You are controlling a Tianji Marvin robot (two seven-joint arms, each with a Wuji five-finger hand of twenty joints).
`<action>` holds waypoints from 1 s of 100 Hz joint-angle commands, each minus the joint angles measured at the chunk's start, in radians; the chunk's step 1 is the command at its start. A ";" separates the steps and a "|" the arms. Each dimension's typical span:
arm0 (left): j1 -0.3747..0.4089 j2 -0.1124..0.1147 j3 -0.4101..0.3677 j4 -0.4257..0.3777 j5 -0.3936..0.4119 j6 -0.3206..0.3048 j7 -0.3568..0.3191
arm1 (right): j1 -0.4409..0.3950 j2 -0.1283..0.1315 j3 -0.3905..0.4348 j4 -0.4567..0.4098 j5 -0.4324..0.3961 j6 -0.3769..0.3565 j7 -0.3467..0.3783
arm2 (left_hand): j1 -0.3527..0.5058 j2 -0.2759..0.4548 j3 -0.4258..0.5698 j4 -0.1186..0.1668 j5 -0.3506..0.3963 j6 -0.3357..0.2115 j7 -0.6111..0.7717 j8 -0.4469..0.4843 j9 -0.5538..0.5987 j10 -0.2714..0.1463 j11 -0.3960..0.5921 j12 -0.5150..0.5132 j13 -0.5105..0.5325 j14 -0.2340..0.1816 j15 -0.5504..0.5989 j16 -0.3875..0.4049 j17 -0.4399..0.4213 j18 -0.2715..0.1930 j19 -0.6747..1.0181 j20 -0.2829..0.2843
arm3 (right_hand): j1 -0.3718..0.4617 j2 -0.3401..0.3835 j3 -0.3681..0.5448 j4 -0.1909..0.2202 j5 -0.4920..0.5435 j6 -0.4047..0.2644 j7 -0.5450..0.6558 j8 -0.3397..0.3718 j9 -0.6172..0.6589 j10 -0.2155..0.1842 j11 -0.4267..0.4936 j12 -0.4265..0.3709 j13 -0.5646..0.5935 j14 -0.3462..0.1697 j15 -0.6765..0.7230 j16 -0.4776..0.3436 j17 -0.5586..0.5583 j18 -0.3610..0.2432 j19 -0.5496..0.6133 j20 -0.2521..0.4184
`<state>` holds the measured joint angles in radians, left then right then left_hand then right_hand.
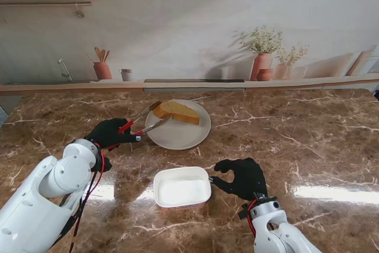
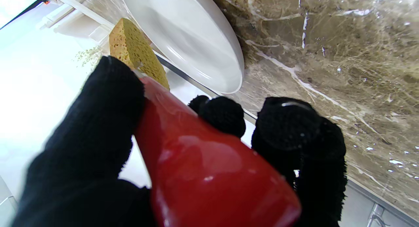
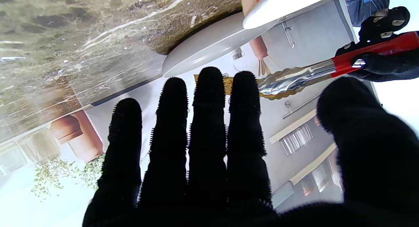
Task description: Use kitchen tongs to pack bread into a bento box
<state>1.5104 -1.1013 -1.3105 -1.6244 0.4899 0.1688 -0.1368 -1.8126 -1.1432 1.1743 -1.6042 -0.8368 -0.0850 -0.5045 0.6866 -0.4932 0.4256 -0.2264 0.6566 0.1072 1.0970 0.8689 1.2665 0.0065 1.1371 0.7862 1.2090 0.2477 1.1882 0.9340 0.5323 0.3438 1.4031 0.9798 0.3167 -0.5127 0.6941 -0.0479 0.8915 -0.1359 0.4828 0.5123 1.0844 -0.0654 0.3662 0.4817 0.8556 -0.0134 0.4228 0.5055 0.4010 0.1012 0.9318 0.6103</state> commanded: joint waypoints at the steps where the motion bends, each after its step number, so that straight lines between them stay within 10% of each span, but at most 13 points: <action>1: 0.025 0.002 -0.007 -0.015 0.003 -0.017 0.014 | -0.012 0.001 -0.007 -0.001 -0.001 0.009 0.016 | 0.167 0.135 0.230 0.000 0.052 -0.213 0.079 0.020 0.099 -0.085 0.030 0.000 0.045 0.072 0.022 0.017 -0.014 0.003 0.022 0.038 | 0.027 0.017 -0.023 0.032 0.023 -0.022 0.015 0.011 0.011 -0.008 0.013 0.016 0.025 -0.006 0.010 0.007 -0.009 0.007 -0.008 0.007; 100: 0.417 -0.009 -0.145 -0.239 0.058 -0.267 0.151 | -0.041 -0.003 0.092 -0.067 -0.026 0.101 0.014 | 0.150 0.135 0.243 0.003 0.059 -0.232 0.058 0.045 0.098 -0.102 0.027 0.012 0.045 0.060 0.016 0.029 -0.014 -0.015 0.018 0.040 | 0.031 0.017 -0.023 0.033 0.012 -0.019 0.006 0.008 0.001 -0.006 0.009 0.013 0.022 -0.005 0.008 0.007 -0.009 0.006 -0.009 0.008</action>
<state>1.8795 -1.1036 -1.4552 -1.8502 0.5386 -0.0895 -0.0069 -1.8465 -1.1461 1.2572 -1.6664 -0.8693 0.0053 -0.4986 0.6866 -0.4933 0.4366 -0.2267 0.6565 0.1072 1.0958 0.8903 1.2669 0.0065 1.1371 0.7862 1.2090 0.2482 1.1882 0.9462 0.5321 0.3443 1.4024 0.9807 0.3167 -0.5127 0.6939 -0.0479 0.8915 -0.1367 0.4828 0.5123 1.0844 -0.0654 0.3663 0.4817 0.8556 -0.0134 0.4230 0.5055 0.4009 0.1012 0.9317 0.6103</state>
